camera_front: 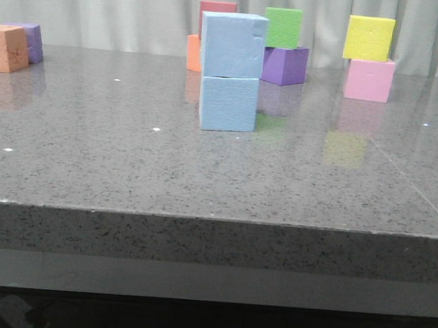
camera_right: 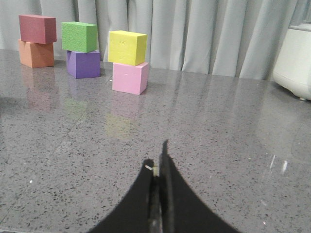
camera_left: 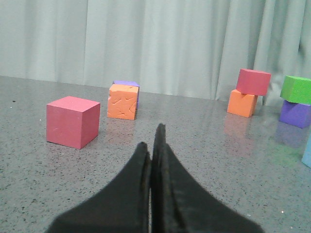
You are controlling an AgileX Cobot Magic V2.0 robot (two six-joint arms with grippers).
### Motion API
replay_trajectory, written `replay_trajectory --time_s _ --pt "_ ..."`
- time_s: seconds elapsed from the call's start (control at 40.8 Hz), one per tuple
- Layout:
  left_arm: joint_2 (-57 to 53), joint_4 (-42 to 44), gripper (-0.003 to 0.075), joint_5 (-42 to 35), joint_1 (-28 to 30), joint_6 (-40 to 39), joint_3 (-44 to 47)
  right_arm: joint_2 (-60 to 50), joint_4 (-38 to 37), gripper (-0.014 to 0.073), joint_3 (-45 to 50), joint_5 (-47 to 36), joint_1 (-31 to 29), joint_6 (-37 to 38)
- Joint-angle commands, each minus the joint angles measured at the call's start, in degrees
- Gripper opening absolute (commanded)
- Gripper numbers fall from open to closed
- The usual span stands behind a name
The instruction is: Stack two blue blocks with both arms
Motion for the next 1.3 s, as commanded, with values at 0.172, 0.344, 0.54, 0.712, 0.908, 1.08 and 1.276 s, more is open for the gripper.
replay_trajectory --time_s 0.172,0.344,0.54,0.712,0.908,1.08,1.276 --pt "-1.01 -0.36 -0.0020 -4.64 -0.20 -0.42 0.05 -1.08 0.24 -0.0066 -0.26 -5.15 -0.09 -0.42" --pt "-1.01 -0.36 -0.0020 -4.64 -0.20 -0.42 0.05 -1.08 0.13 -0.0066 -0.26 -5.03 -0.09 -0.42" --pt "-1.01 -0.36 -0.0020 -4.64 -0.20 -0.42 0.05 -1.08 -0.39 -0.0066 -0.26 -5.11 -0.09 3.69" --pt "-1.01 -0.36 -0.0020 -4.64 -0.20 -0.42 0.05 -1.08 -2.78 -0.0066 -0.26 -5.08 -0.09 7.29" --pt "-1.01 -0.36 -0.0020 -4.64 -0.20 -0.42 0.05 -1.08 -2.78 -0.0066 -0.26 -5.08 -0.09 7.29" --pt "-1.01 -0.36 -0.0020 -4.64 -0.20 -0.42 0.05 -1.08 -5.58 -0.0066 -0.26 -5.06 -0.09 7.29" --pt "-1.01 -0.36 -0.0020 -4.64 -0.20 -0.42 0.05 -1.08 -6.77 -0.0066 -0.26 -4.58 -0.09 7.29"
